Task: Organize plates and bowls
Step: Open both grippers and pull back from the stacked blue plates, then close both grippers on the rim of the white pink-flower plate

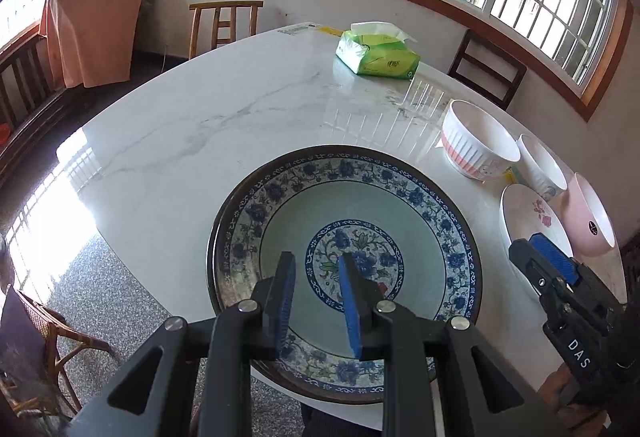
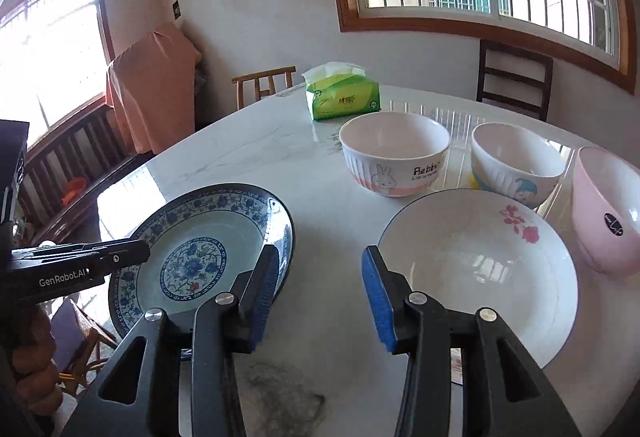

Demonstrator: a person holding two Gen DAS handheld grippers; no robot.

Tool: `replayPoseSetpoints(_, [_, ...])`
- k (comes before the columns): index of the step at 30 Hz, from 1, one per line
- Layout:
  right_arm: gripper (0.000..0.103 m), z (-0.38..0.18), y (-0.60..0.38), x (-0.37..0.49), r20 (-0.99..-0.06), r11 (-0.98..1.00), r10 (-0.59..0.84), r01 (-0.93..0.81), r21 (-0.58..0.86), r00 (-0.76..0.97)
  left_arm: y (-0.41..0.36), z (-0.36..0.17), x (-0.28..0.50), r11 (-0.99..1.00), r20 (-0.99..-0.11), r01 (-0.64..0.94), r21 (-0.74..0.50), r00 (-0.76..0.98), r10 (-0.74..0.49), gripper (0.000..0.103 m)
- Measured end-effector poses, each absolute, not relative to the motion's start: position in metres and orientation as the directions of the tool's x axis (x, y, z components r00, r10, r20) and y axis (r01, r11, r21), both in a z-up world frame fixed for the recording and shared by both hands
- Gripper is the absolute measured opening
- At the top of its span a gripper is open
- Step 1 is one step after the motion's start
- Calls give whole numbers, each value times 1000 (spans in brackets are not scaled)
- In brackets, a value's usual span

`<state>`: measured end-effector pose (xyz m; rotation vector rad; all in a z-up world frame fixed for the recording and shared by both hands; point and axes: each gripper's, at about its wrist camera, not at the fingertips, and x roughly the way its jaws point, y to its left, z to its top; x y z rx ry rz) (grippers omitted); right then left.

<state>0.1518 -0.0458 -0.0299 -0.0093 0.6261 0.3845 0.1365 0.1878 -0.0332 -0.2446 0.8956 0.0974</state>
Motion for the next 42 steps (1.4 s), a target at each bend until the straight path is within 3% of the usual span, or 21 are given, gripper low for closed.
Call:
replayPoseSetpoints(5, [41, -26, -101, 128, -512, 972, 229, -219, 81, 828, 149, -27, 129, 987, -765, -121, -105, 644, -3, 23])
replayPoseSetpoints(12, [42, -41, -185, 124, -560, 991, 86, -10, 137, 824, 90, -25, 128, 999, -739, -18, -32, 673, -12, 23])
replayPoseSetpoints(25, [42, -58, -233, 140, -592, 942, 185, 31, 335, 784, 11, -31, 159, 995, -727, 76, 57, 686, -11, 23])
replayPoseSetpoints(35, [42, -61, -225, 164, -595, 929, 248, -14, 370, 765, 8, -40, 210, 979, -800, 87, -185, 565, -202, 23])
replayPoseSetpoints(42, [44, -68, -235, 177, -631, 906, 290, 7, 424, 720, 21, -47, 229, 969, -821, 17, -248, 528, -219, 23])
